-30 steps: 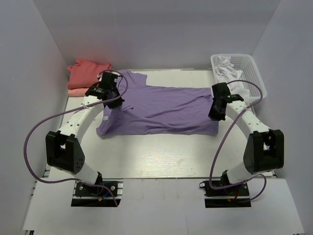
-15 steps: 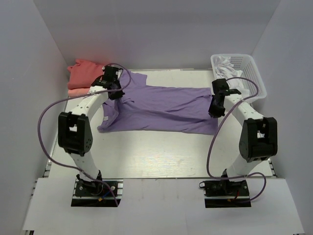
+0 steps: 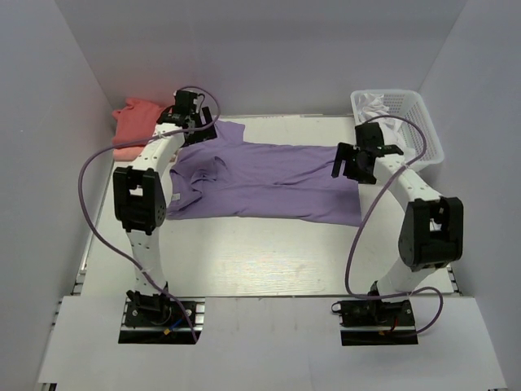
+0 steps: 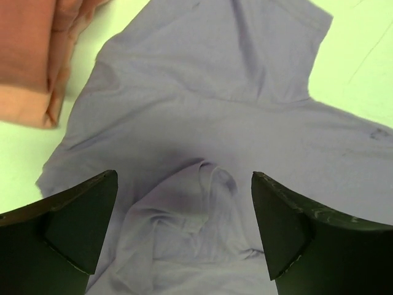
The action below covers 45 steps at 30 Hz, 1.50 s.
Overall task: Fold and stack the t-shirts
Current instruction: Fold the flattened tshirt in 1/3 of the way
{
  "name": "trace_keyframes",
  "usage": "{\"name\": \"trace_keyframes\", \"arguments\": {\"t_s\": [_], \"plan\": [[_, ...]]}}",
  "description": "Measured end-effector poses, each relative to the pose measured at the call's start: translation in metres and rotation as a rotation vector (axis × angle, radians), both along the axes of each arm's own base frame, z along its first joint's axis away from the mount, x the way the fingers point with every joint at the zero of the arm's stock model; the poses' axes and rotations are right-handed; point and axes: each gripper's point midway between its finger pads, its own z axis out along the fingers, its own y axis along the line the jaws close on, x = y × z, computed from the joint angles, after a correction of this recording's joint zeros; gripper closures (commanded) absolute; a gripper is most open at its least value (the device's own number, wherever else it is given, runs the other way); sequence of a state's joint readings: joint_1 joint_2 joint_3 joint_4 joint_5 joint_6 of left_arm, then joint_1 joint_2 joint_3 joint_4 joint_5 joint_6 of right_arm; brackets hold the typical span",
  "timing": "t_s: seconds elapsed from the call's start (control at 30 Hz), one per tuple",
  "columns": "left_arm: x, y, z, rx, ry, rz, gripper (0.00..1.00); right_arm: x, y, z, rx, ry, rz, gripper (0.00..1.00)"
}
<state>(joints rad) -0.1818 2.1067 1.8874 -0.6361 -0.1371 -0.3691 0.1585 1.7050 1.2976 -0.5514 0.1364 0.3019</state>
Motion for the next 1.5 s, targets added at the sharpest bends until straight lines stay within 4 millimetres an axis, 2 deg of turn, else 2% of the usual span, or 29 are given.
{"name": "trace_keyframes", "arguments": {"t_s": [0.1, 0.2, 0.3, 0.37, 0.4, 0.5, 0.6, 0.77, 0.87, 0.97, 1.1, 1.23, 1.43, 1.47, 1.5], "plan": [[-0.017, 0.006, -0.002, 0.001, 0.026, 0.006, 0.00, -0.010, 0.013, 0.018, 0.062, -0.059, 0.053, 0.10], [-0.063, 0.012, -0.009, 0.002, 0.084, -0.006, 0.00, -0.022, 0.027, 0.027, 0.110, -0.103, 0.109, 0.10], [-0.111, 0.015, -0.011, -0.007, 0.106, -0.046, 0.00, -0.036, 0.039, 0.016, 0.149, -0.092, 0.159, 0.10], [-0.131, 0.014, -0.012, -0.016, 0.116, -0.078, 0.05, -0.048, 0.045, 0.000, 0.164, -0.052, 0.181, 0.10], [-0.135, 0.012, -0.013, -0.022, 0.117, -0.096, 0.11, -0.053, 0.047, -0.008, 0.168, -0.029, 0.189, 0.10], [-0.137, 0.006, -0.022, -0.036, 0.135, -0.140, 0.20, -0.065, 0.047, -0.029, 0.167, 0.033, 0.191, 0.10], [-0.138, 0.002, -0.041, -0.040, 0.183, -0.168, 0.27, -0.070, 0.045, -0.040, 0.159, 0.065, 0.184, 0.10], [-0.142, 0.009, -0.085, 0.005, 0.305, -0.151, 0.40, -0.071, 0.043, -0.046, 0.153, 0.077, 0.178, 0.10], [-0.142, 0.015, -0.104, 0.033, 0.357, -0.128, 0.41, -0.070, 0.043, -0.047, 0.150, 0.077, 0.176, 0.10], [-0.141, 0.018, -0.104, 0.044, 0.354, -0.114, 0.41, -0.069, 0.043, -0.050, 0.149, 0.078, 0.175, 0.10], [-0.134, 0.025, -0.096, 0.079, 0.317, -0.079, 0.54, -0.070, 0.043, -0.057, 0.146, 0.099, 0.169, 0.10], [-0.125, 0.032, -0.093, 0.120, 0.298, -0.064, 0.56, -0.070, 0.041, -0.059, 0.140, 0.106, 0.165, 0.10], [-0.112, 0.033, -0.109, 0.144, 0.319, -0.067, 0.65, -0.070, 0.038, -0.060, 0.124, 0.106, 0.157, 0.10], [-0.113, 0.034, -0.112, 0.147, 0.325, -0.068, 0.78, -0.070, 0.038, -0.060, 0.122, 0.107, 0.156, 0.10], [-0.112, 0.034, -0.113, 0.146, 0.328, -0.065, 0.85, -0.070, 0.037, -0.060, 0.119, 0.108, 0.154, 0.10]]}}
